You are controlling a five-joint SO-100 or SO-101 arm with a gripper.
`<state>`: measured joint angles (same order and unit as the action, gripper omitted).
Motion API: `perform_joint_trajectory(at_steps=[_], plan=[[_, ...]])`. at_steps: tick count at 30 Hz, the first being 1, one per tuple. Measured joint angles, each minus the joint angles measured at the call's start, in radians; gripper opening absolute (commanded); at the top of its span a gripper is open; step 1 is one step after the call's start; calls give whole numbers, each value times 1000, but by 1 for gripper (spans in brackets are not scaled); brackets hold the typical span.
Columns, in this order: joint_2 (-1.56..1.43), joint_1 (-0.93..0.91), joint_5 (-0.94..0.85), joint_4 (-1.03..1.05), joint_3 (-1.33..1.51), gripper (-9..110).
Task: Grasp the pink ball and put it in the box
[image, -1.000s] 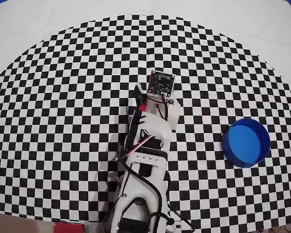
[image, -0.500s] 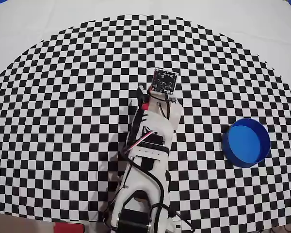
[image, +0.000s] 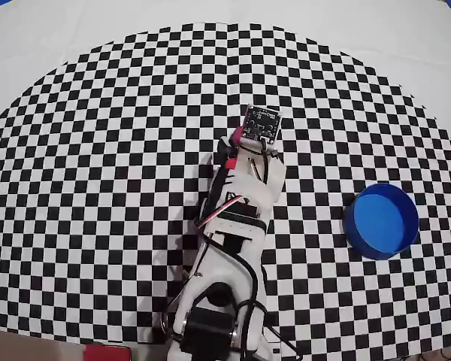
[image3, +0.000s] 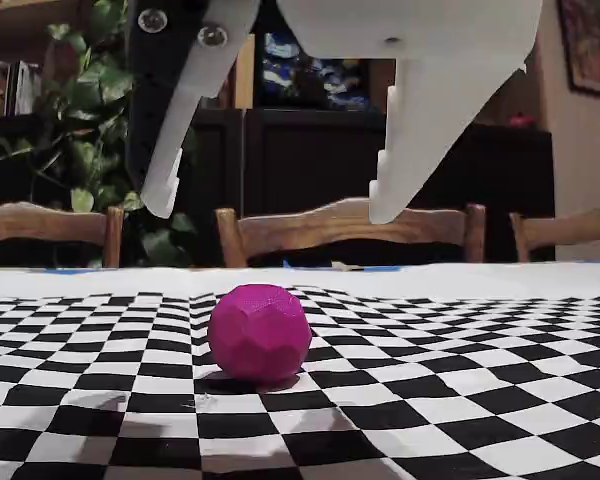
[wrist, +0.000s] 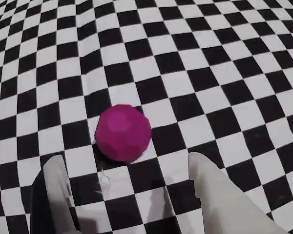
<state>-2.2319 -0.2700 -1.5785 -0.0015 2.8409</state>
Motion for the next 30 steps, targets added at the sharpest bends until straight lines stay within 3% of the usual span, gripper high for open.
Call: perform_joint_trajectory(at_steps=[30], plan=[[229,0,0,-2,-161,29]])
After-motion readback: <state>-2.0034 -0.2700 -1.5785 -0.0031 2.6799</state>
